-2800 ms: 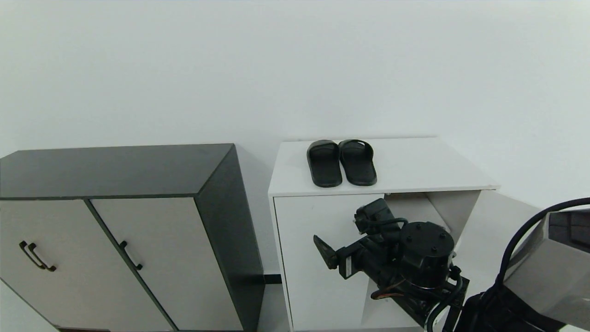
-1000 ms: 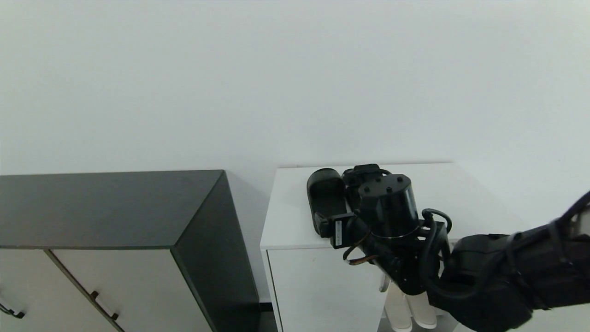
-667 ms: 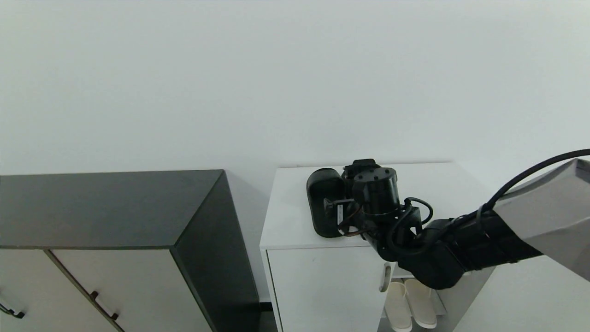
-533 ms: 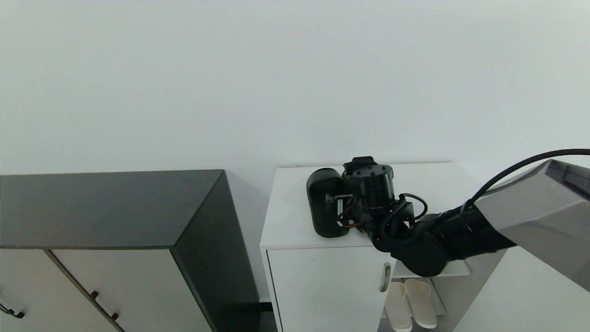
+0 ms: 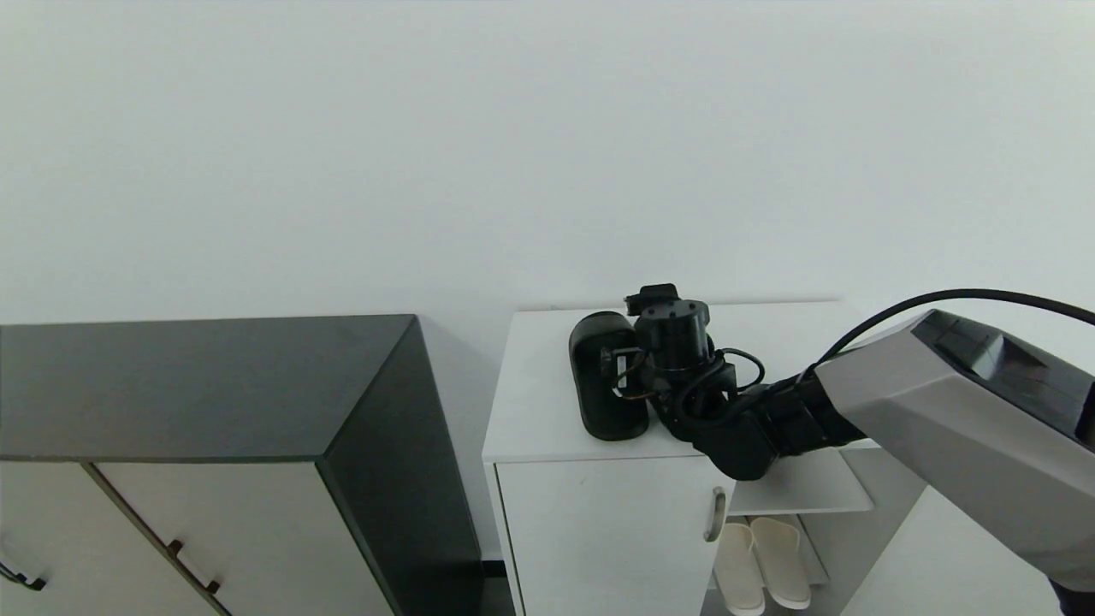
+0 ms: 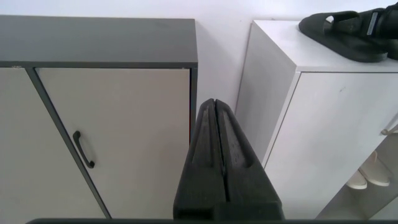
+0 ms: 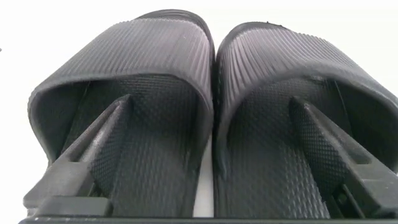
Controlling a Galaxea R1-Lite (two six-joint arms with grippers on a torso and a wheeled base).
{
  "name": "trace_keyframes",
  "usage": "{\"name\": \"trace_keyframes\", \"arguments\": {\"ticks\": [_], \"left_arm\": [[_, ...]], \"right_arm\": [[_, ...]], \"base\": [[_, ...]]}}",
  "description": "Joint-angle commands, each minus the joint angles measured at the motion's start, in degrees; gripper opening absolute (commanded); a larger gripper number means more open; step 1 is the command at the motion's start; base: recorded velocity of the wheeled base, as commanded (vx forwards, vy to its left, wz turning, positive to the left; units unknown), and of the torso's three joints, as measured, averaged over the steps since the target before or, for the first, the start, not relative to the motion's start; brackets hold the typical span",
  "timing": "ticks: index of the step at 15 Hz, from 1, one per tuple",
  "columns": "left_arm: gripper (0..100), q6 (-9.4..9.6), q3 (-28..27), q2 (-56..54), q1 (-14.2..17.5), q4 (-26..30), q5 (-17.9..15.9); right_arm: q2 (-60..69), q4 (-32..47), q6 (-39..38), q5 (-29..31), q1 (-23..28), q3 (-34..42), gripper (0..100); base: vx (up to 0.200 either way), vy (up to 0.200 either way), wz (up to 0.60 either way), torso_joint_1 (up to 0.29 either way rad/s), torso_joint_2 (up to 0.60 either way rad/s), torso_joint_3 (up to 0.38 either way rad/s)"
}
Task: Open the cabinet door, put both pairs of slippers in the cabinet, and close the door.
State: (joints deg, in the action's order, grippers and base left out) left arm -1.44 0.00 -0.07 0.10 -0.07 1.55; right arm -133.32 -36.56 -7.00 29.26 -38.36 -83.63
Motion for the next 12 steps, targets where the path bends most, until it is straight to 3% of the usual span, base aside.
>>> {"name": "trace_keyframes", "arguments": {"ticks": [1,8,12], "left_arm": [[0,-0.06,0.0,0.1,0.0,0.0,0.0],[0,-0.06,0.0,0.1,0.0,0.0,0.0],[0,-0.14,0.0,0.1,0.0,0.0,0.0]], "right_arm": [[-1.6,0.0,0.9,-0.1,0.2,-1.7,0],[-1.9,2.1,0.9,-0.1,0.0,-5.7,0],[10.3,1.4,-0.6,-0.3,-4.2,6.9,0]], "base": [[0.000,0.000,0.00,0.000,0.00,0.000],[0.000,0.000,0.00,0.000,0.00,0.000],[0.000,0.000,0.00,0.000,0.00,0.000]]}}
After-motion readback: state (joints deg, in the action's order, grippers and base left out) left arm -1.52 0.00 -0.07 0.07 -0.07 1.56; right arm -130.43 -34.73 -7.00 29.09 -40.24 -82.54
